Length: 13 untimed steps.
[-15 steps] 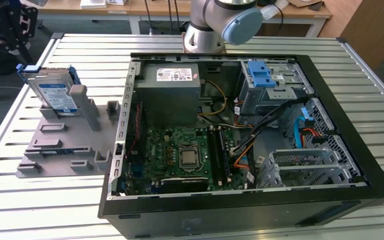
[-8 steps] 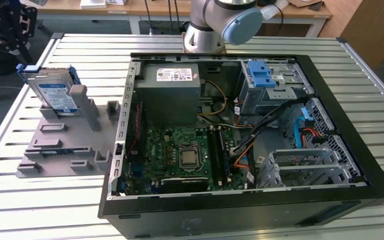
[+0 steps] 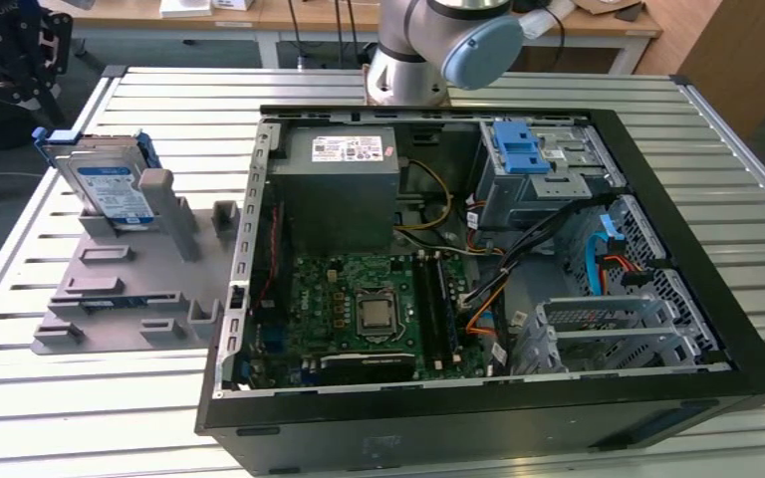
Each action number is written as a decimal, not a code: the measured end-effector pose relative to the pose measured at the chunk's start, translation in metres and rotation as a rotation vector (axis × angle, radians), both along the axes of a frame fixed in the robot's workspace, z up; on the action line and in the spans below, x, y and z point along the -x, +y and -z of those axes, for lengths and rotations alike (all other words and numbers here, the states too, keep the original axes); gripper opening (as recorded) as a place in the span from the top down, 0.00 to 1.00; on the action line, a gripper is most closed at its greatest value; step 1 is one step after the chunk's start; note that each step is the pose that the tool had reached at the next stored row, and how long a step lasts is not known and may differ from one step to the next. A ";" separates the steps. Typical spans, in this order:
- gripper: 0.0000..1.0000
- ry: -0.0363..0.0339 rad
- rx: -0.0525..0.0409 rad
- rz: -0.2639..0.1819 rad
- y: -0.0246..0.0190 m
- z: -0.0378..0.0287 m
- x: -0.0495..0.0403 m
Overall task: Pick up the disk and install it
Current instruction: 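Pick up the disk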
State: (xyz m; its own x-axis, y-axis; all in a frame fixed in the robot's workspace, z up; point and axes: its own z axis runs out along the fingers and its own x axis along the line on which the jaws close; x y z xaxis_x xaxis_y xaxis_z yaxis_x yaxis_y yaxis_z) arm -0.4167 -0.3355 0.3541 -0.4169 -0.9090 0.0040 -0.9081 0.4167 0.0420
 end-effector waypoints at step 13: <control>0.89 -0.0115 -0.0004 -0.076 0.0000 0.0005 0.0000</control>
State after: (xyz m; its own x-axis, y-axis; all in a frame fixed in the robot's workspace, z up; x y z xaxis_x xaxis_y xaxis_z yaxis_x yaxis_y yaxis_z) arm -0.4167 -0.3355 0.3535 -0.3471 -0.9378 -0.0007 -0.9374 0.3469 0.0315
